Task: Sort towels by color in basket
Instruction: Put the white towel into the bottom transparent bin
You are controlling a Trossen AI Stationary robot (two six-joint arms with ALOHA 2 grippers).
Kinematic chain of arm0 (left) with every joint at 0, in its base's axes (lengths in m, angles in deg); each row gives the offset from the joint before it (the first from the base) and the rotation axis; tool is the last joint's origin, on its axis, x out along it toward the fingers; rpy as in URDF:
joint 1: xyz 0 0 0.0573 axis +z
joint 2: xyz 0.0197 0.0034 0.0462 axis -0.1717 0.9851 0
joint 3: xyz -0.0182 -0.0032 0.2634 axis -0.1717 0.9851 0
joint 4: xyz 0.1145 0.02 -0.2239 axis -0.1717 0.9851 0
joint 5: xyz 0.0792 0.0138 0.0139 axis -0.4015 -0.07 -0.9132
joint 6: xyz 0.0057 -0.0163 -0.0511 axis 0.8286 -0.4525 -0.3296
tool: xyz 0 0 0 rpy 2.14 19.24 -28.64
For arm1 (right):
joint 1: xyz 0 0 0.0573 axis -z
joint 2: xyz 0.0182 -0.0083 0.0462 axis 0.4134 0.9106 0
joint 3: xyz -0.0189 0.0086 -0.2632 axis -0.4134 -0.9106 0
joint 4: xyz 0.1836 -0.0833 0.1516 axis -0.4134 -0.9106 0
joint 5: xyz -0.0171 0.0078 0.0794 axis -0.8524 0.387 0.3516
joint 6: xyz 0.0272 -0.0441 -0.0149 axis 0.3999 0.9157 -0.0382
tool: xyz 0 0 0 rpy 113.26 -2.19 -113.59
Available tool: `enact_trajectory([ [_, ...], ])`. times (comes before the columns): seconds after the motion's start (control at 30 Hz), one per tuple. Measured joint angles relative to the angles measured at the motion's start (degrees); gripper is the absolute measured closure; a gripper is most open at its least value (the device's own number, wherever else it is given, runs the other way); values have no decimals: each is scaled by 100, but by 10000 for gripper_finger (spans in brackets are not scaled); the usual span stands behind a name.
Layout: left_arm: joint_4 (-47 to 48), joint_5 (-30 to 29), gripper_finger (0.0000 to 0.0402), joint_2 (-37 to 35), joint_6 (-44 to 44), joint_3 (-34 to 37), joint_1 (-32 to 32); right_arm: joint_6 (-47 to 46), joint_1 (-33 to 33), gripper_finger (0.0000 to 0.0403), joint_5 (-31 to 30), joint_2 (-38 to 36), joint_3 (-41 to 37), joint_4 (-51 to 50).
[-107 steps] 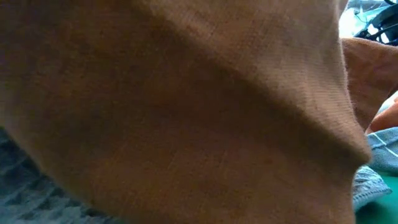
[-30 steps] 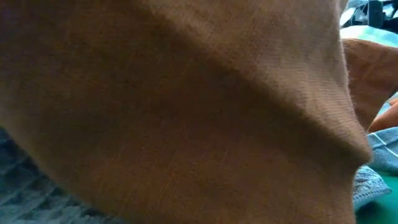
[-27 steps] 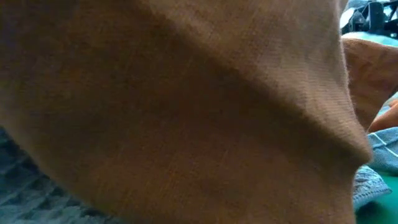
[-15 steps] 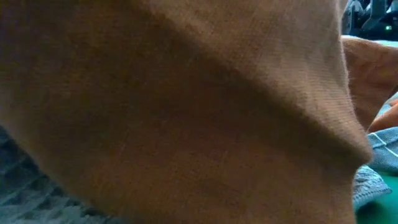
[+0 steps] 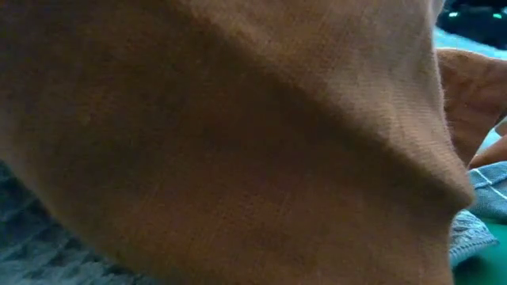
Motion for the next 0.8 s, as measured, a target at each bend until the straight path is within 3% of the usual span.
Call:
enact_trajectory([
  [0.2,-708,503,271,2,648,626,199,383,168,154,-27,1117,1304,-1946],
  [0.43,-1891,862,271,4,1305,1215,416,529,422,169,-572,1378,2555,-5010],
  [0.67,-2851,1346,271,2,1652,1414,616,-106,652,181,-842,1251,2815,-7559],
  [0.8,-3819,1869,271,2,1960,1725,729,-586,672,184,-924,1151,2811,-8400],
])
